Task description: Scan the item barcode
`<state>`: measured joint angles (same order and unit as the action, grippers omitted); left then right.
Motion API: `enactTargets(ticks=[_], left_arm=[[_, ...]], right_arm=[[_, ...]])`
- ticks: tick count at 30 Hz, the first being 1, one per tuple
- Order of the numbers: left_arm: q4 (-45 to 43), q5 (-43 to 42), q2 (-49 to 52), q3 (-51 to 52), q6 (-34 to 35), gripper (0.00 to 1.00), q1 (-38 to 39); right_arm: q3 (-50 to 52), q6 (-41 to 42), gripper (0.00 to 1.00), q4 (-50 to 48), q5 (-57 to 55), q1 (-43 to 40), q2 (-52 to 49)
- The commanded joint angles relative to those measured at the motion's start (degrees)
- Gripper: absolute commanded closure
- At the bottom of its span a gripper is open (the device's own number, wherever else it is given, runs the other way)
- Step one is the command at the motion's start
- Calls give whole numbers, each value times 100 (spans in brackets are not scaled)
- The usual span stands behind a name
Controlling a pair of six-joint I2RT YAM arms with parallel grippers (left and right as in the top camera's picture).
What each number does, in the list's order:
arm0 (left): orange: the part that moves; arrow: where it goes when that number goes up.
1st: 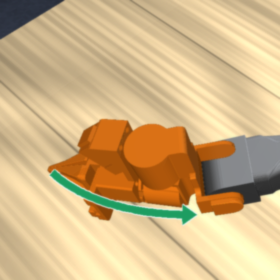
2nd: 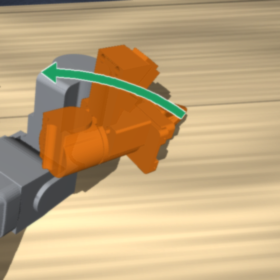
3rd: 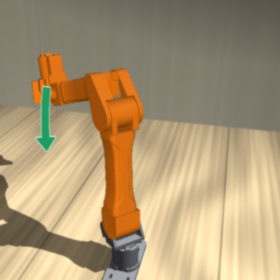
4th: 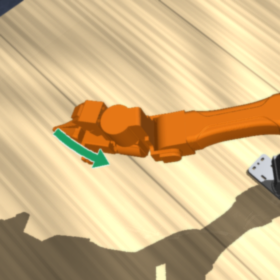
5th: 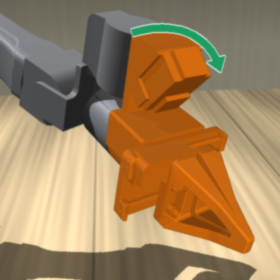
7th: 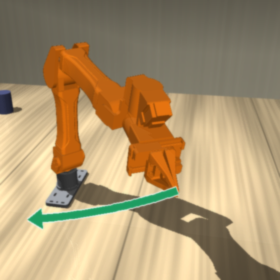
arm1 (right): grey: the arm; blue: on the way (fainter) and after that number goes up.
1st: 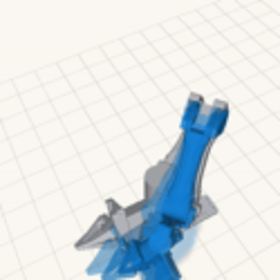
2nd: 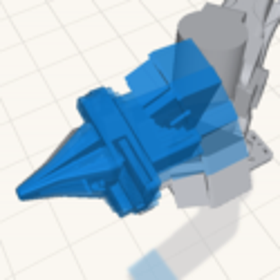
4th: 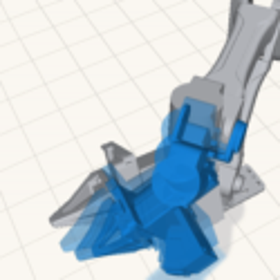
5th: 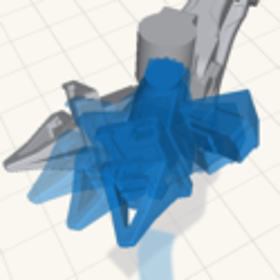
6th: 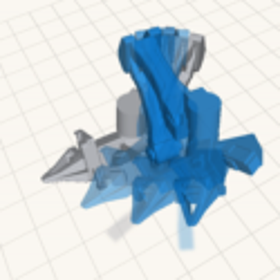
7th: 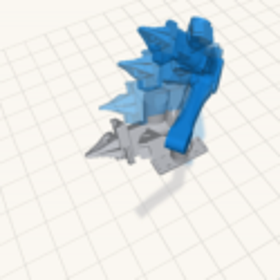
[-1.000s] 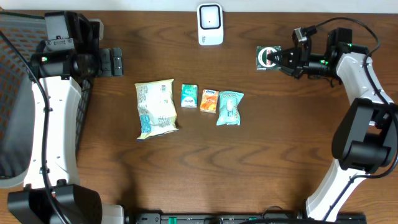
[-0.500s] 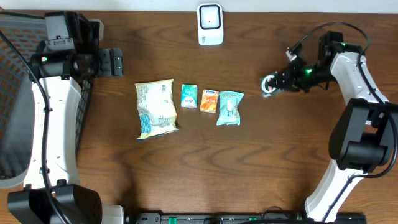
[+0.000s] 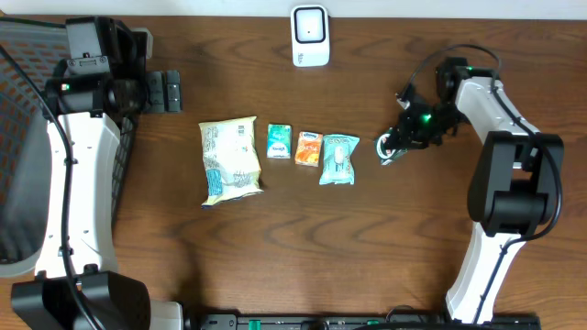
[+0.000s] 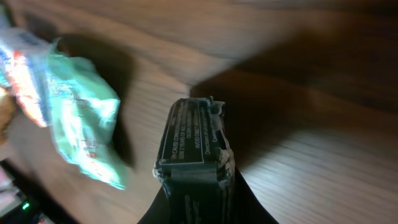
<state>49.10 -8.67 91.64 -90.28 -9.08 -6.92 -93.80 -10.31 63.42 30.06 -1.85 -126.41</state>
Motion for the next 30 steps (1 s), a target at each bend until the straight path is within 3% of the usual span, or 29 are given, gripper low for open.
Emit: enactTargets(ticks=[1, 3, 4, 12, 14, 23, 30], left_arm=[[15, 31, 9, -70, -76, 2, 9], [15, 33, 9, -70, -76, 2, 9], [15, 31, 9, -70, -76, 2, 9], [15, 31, 9, -70, -76, 2, 9], [15, 31, 9, -70, -76, 2, 9], [15, 31, 9, -70, -76, 3, 9], [15, 31, 9, -70, -76, 3, 9]], right_arm=[[-33, 70, 75, -81, -739, 61, -201], [-79, 289, 51, -127, -1110, 11, -201], [-179, 400, 47, -76, -1318, -26, -201], [-1709, 466, 25, 859, -1794, 175, -195], [-1860, 514, 14, 992, -1801, 374, -195], [-1508, 1394, 11, 861, -3580, 1137, -234], [-1482, 1528, 18, 671, -3652, 1062, -260]])
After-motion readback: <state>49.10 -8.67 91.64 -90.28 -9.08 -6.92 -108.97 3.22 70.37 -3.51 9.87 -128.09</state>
